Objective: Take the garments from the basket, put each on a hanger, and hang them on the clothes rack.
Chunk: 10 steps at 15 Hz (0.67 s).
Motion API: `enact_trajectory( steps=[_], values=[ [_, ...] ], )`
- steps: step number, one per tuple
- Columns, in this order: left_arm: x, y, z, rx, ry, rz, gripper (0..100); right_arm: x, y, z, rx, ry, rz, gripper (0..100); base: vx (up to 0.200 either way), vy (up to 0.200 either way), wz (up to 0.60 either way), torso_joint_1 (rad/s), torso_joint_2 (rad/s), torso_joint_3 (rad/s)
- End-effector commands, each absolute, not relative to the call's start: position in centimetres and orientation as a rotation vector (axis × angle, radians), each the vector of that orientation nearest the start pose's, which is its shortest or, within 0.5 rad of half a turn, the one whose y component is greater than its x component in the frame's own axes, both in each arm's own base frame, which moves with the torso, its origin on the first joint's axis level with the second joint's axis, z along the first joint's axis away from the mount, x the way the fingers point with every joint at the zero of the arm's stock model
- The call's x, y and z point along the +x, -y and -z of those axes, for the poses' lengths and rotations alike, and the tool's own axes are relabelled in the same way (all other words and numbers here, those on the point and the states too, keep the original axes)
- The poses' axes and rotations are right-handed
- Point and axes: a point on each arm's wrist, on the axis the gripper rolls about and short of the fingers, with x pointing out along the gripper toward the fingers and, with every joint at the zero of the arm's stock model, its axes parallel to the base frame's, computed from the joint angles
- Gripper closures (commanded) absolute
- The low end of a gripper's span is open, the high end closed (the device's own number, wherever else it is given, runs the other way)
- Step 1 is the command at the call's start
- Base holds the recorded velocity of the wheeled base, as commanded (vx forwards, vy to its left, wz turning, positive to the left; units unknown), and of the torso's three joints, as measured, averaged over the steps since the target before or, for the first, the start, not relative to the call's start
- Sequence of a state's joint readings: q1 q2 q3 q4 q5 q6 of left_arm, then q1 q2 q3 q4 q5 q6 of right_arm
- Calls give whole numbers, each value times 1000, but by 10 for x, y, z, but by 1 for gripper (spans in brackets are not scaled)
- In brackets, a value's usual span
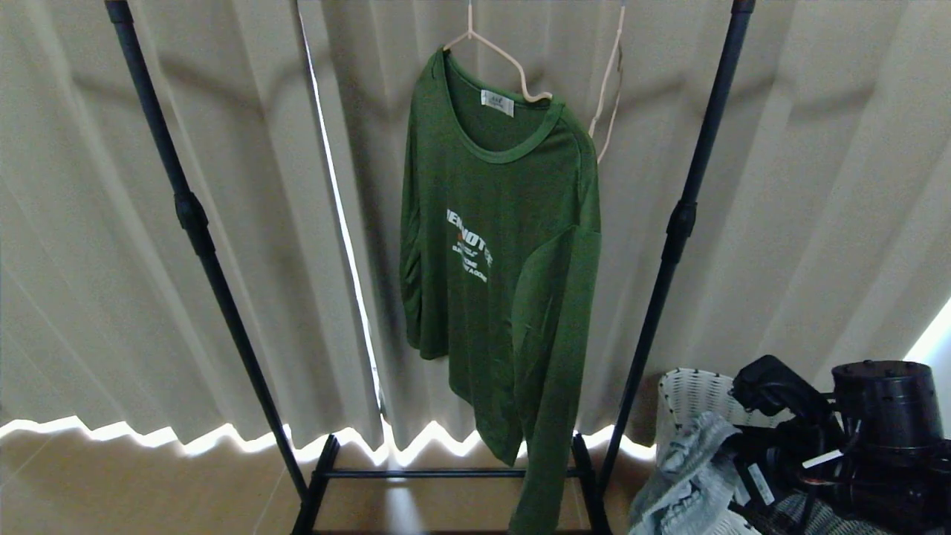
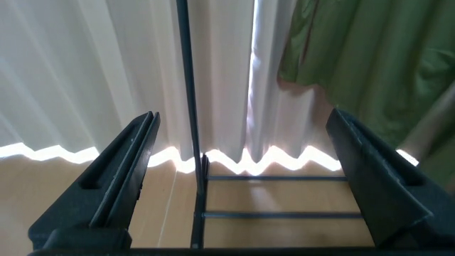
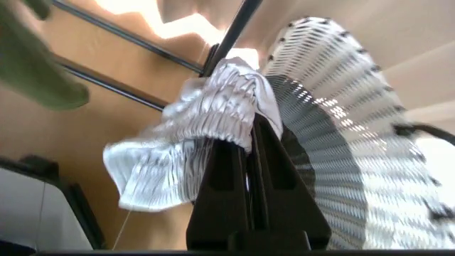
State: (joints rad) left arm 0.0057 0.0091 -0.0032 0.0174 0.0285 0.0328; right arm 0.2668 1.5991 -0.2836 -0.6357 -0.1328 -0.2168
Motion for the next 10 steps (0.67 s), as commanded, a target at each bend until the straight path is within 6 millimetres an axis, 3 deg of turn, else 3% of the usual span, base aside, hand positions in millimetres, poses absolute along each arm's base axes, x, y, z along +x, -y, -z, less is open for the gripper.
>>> enact_trajectory(
  steps=[1, 10],
  values=[
    [-22, -1, -75, 32, -25, -35, 0, 193, -53, -113, -325, -524, -204, 100, -200, 0, 0, 2, 2, 7],
    [-22, -1, -75, 36, -24, -35, 0, 201, -81, -142, -331, -417, -307, 100, -200, 0, 0, 1, 2, 2]
  ],
)
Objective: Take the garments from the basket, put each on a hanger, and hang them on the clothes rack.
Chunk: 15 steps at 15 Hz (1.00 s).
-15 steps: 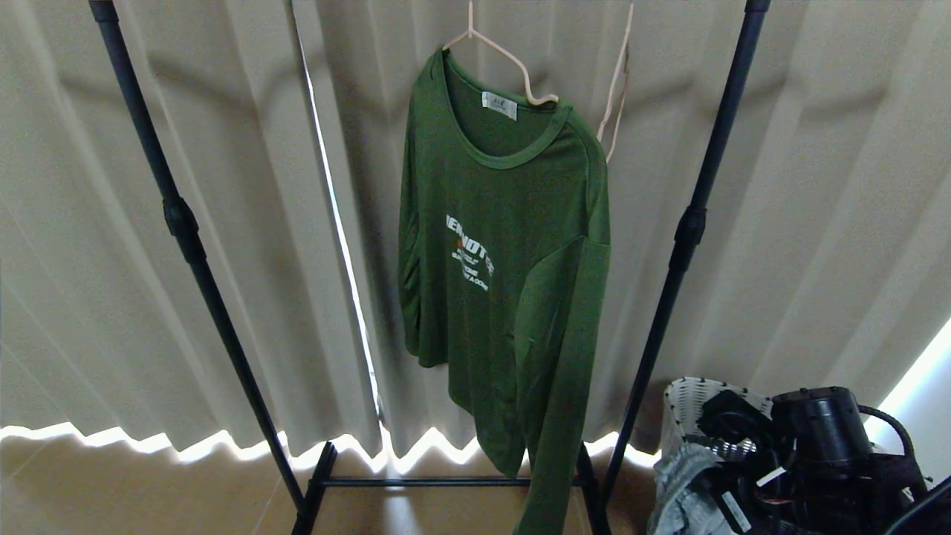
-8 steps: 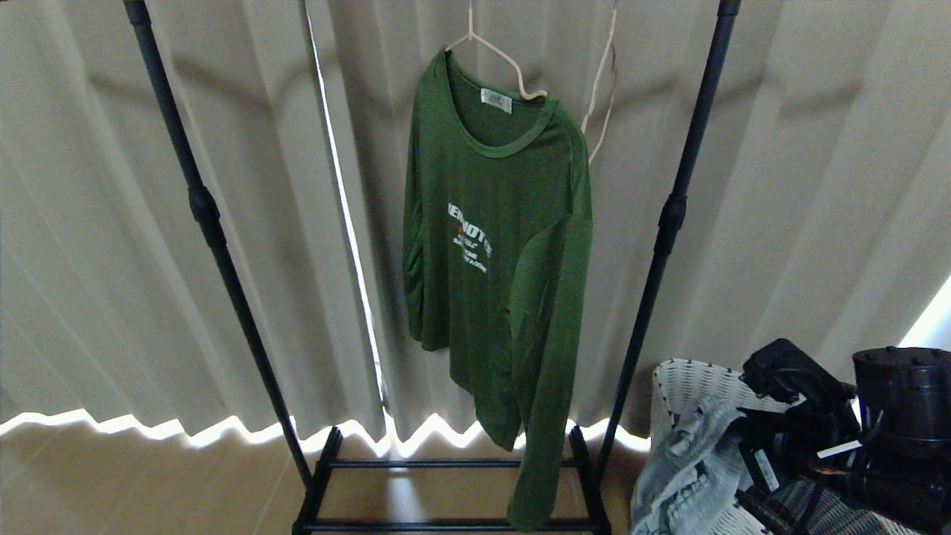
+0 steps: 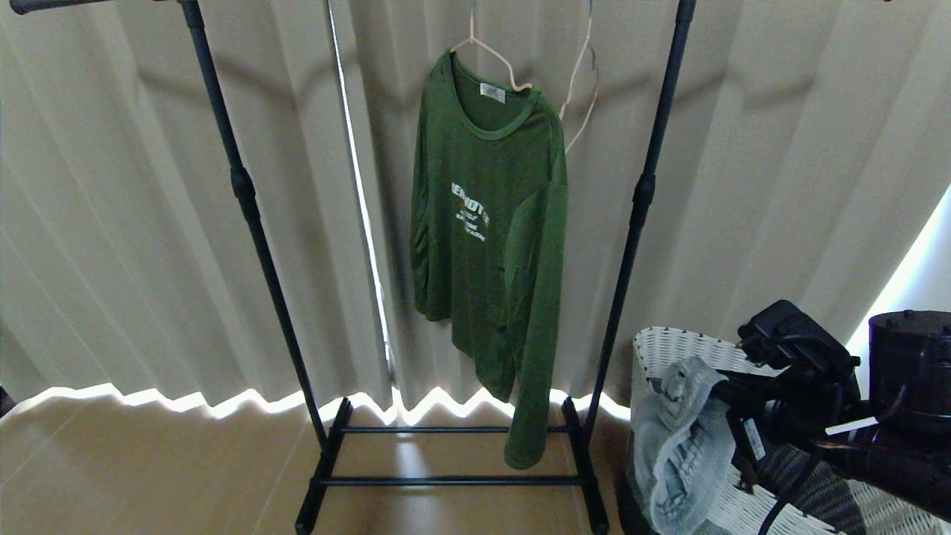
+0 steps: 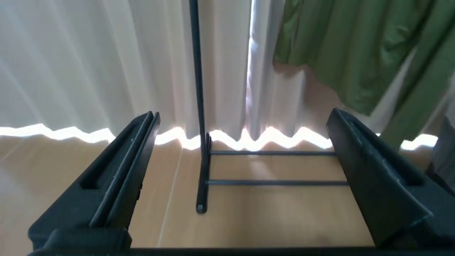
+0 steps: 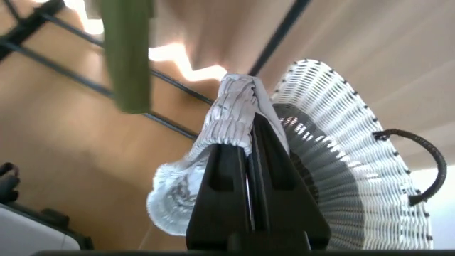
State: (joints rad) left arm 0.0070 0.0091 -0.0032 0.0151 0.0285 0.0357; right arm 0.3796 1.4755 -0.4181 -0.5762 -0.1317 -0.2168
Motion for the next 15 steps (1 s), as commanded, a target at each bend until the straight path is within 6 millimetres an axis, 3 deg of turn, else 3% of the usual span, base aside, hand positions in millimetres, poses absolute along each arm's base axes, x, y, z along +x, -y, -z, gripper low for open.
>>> enact_trajectory(
  steps=[1, 4, 9, 12, 13, 15],
  values=[
    [-22, 0, -75, 51, -24, -35, 0, 203, -85, -146, -331, -406, -323, 100, -200, 0, 0, 2, 2, 2],
    [-22, 0, -75, 112, -25, -12, 0, 208, -100, -157, -327, -362, -381, 100, 0, 0, 0, 0, 0, 0],
    [-24, 5, -81, 231, 20, 222, 0, 213, -128, -193, -278, -214, -581, 100, 0, 0, 0, 0, 0, 0],
    [-15, 8, -133, 231, 12, 369, 0, 212, -146, -219, -164, -143, -674, 100, 0, 0, 0, 0, 0, 0],
    [3, 9, -167, 223, -28, 398, 0, 213, -157, -232, -86, -121, -709, 100, 0, 0, 0, 0, 0, 0],
    [31, 10, -192, 257, -96, 445, 0, 217, -162, -239, -54, -103, -720, 100, 0, 0, 0, 0, 0, 0]
  ],
)
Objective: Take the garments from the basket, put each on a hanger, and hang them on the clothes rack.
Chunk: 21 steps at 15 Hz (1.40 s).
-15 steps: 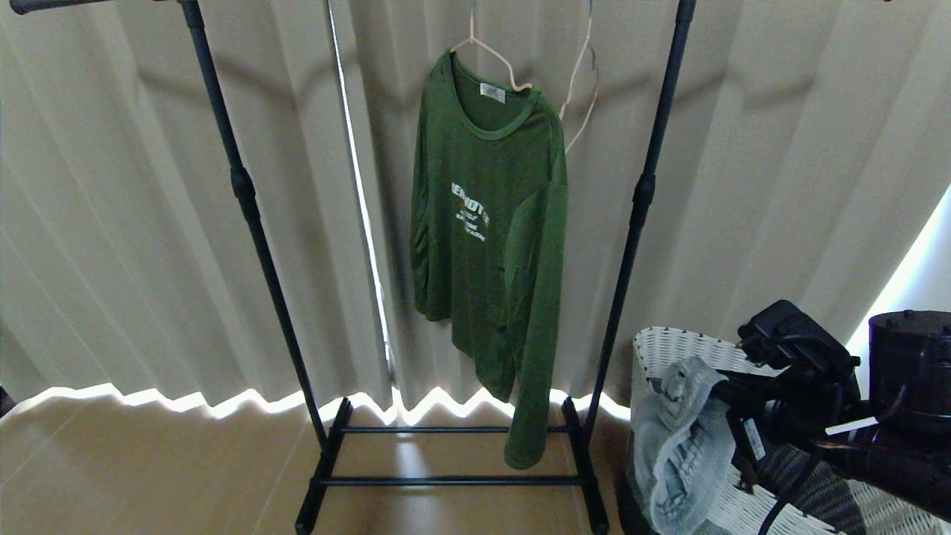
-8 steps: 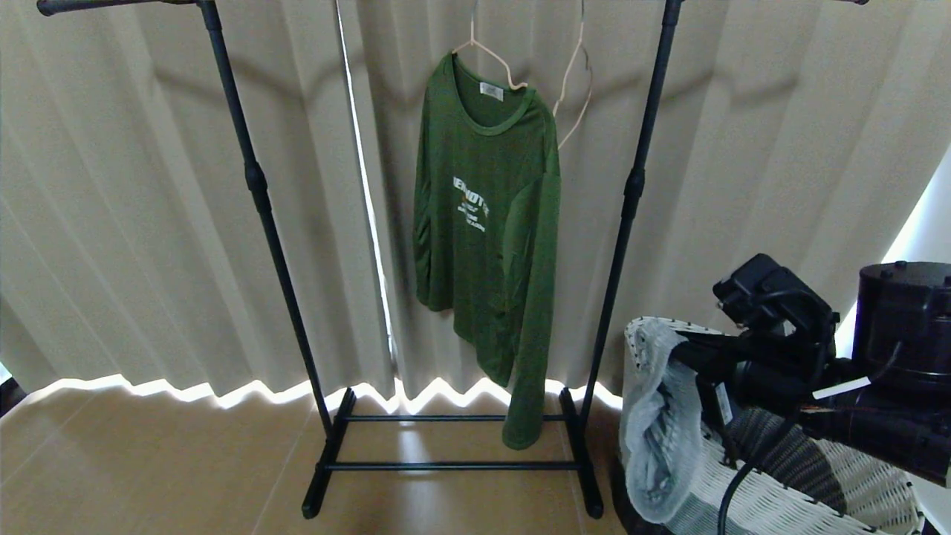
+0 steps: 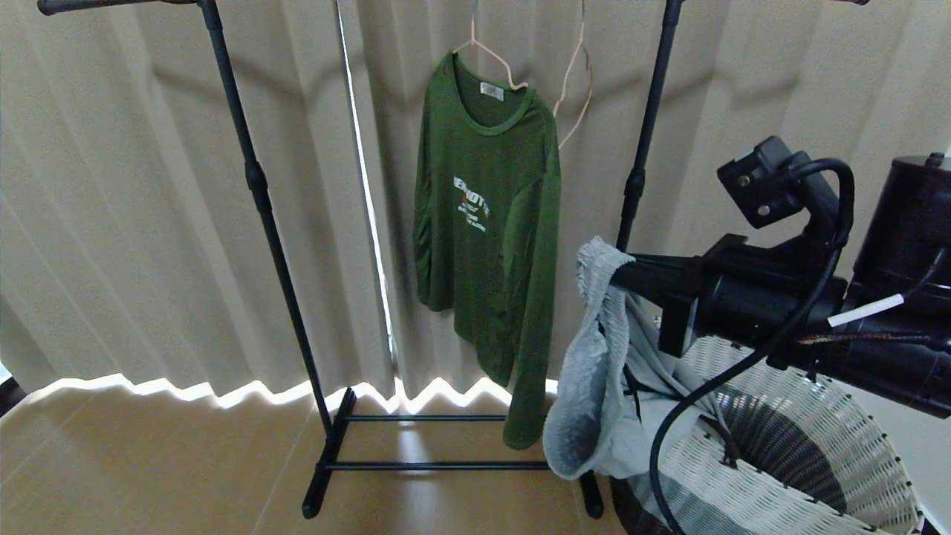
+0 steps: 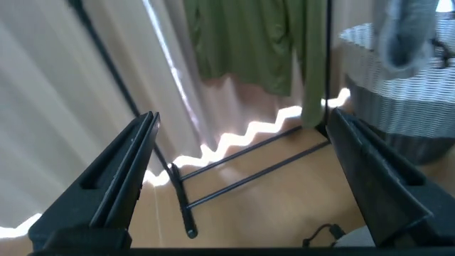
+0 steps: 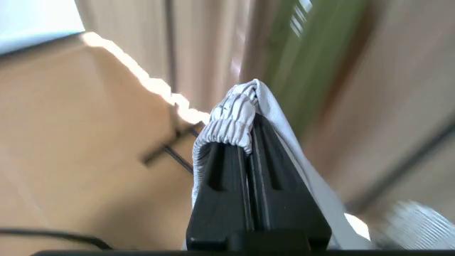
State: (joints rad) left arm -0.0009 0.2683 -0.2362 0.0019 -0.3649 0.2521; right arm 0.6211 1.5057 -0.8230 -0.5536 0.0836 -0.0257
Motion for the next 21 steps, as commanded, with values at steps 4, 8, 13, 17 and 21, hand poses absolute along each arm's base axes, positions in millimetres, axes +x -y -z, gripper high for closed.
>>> enact_trajectory(
  steps=[4, 8, 13, 17, 21],
  values=[
    [110, 33, -230, 215, -149, 621, 0, 216, -168, -247, -40, -69, -801, 100, 0, 0, 0, 0, 0, 0],
    [154, 129, -199, 51, -320, 734, 0, 209, -177, -258, -8, -43, -870, 100, 0, 0, 0, 0, 0, 0],
    [163, 193, -146, -110, -453, 773, 0, 203, -180, -263, 18, -35, -891, 100, 0, 0, 0, 0, 0, 0],
    [175, 206, -121, -163, -503, 715, 0, 200, -179, -267, 29, -4, -920, 100, 0, 0, 0, 0, 0, 0],
    [202, 216, -90, -221, -510, 592, 0, 197, -177, -272, 68, 8, -930, 100, 0, 0, 0, 0, 0, 0]
  ],
)
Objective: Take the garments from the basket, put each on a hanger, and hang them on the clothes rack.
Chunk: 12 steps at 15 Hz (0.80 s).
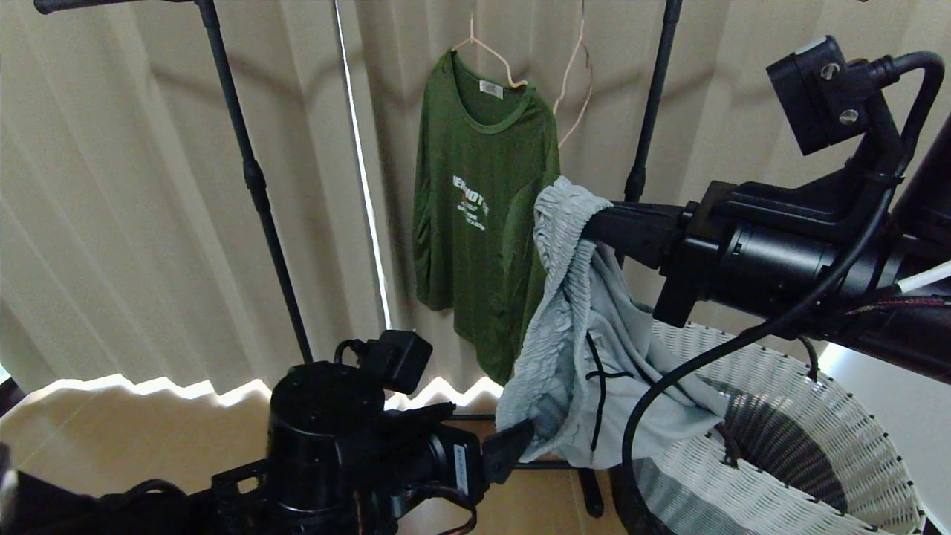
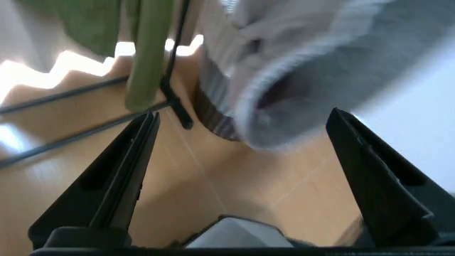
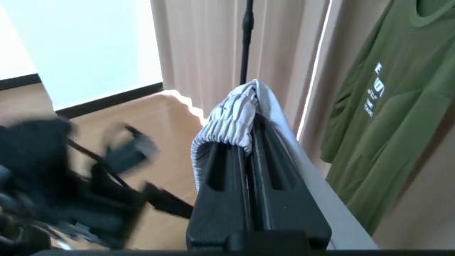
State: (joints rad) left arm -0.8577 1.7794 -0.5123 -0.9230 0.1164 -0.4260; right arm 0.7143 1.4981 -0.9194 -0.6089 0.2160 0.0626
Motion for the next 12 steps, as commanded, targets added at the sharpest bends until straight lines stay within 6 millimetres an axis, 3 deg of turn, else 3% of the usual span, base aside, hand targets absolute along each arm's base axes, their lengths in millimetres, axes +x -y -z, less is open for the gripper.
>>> enact_trajectory(
  steps=[1, 5, 11, 12],
  values=[
    [206, 215, -88, -229, -501, 584, 0, 196, -177, -272, 68, 11, -934, 100, 0, 0, 0, 0, 0, 0],
    [213, 220, -77, -241, -482, 581, 0, 188, -178, -276, 72, 24, -963, 100, 0, 0, 0, 0, 0, 0],
    [214, 224, -85, -287, -399, 617, 0, 186, -179, -276, 72, 23, -971, 100, 0, 0, 0, 0, 0, 0],
    [214, 223, -83, -285, -403, 615, 100, 186, -179, -276, 72, 23, -971, 100, 0, 0, 0, 0, 0, 0]
  ],
)
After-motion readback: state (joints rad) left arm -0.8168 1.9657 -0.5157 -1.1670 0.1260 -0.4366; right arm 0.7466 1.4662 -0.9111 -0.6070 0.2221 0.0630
